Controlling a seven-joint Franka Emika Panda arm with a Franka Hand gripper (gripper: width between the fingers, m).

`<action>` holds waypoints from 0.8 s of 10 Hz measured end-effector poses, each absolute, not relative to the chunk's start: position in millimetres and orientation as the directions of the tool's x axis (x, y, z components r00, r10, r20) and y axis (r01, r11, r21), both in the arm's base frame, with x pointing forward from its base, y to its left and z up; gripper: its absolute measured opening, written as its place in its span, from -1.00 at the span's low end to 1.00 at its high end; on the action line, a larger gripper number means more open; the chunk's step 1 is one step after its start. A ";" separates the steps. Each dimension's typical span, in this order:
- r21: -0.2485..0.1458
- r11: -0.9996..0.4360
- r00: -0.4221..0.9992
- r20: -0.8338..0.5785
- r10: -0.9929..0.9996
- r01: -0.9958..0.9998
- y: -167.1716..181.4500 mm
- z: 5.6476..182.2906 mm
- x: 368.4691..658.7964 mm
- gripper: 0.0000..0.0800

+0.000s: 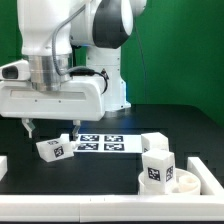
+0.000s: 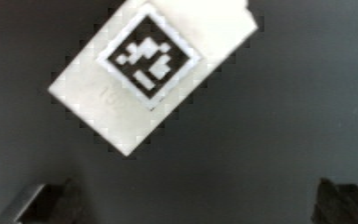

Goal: Assemble stool

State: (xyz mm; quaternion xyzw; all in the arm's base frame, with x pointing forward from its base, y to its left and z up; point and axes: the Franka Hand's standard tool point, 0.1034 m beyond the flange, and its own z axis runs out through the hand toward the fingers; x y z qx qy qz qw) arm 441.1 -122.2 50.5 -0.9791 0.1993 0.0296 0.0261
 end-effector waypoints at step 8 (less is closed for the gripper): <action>-0.121 -0.646 0.646 -0.321 -0.693 -0.753 -131.2 48.4 421.8 0.62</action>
Offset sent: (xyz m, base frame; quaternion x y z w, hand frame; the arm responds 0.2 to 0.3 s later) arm 0.0000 0.0000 0.0000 0.0000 0.0000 0.1296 0.9916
